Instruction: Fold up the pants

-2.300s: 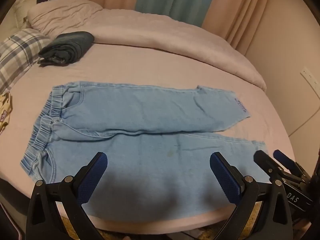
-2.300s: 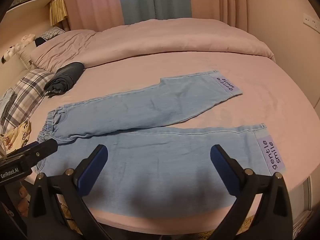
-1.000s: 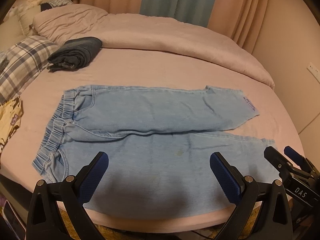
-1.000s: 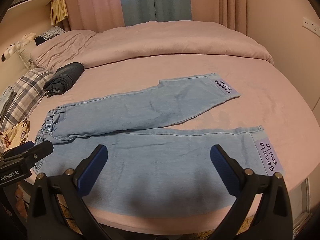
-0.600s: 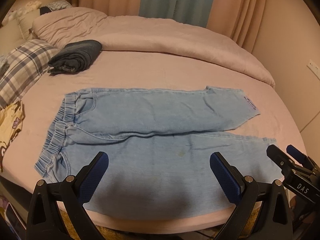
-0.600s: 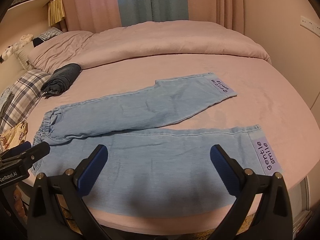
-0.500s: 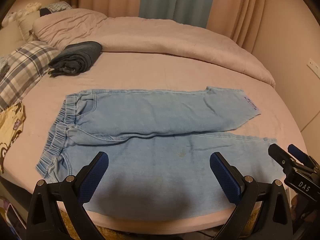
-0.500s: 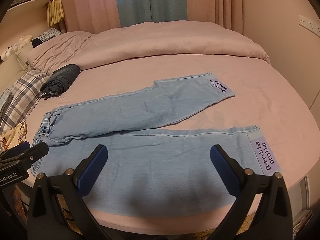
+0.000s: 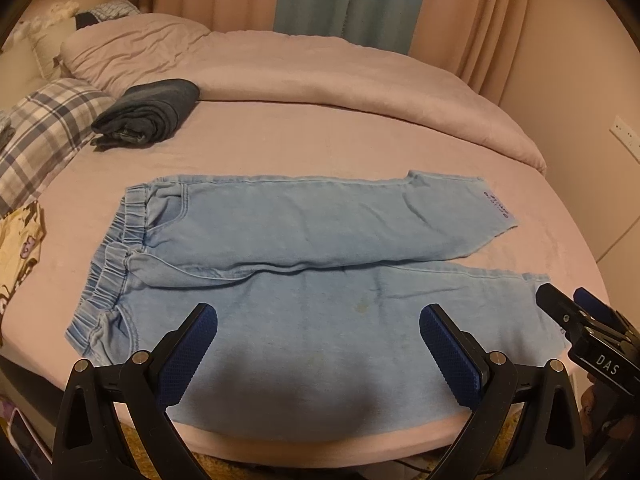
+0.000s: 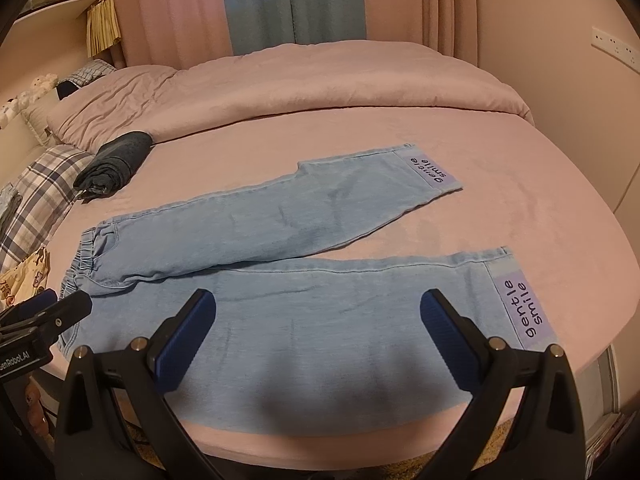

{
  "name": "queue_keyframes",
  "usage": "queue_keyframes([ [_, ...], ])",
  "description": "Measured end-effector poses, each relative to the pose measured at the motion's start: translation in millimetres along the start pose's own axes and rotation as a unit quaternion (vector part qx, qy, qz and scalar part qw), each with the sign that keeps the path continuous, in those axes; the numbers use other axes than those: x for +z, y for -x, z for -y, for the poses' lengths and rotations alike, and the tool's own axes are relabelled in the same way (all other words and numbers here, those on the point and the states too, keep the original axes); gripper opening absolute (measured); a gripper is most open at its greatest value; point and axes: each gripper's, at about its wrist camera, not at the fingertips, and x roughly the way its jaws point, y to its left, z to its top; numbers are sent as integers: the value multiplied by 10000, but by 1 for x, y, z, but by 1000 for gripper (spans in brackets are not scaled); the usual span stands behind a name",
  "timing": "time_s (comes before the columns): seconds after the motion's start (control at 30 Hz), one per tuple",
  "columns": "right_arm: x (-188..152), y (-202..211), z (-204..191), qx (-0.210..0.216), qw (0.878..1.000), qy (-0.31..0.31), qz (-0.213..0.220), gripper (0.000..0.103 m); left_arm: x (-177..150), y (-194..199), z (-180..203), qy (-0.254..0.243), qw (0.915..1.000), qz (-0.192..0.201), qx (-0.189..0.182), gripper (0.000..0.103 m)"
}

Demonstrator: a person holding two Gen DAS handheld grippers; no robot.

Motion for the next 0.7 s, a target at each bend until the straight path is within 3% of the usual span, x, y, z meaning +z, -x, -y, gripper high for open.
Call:
queue_keyframes([
  [0.7, -3, -1, 6, -193, 9998, -52, -19, 102, 1, -3, -2, 39, 9999, -2, -160, 102],
])
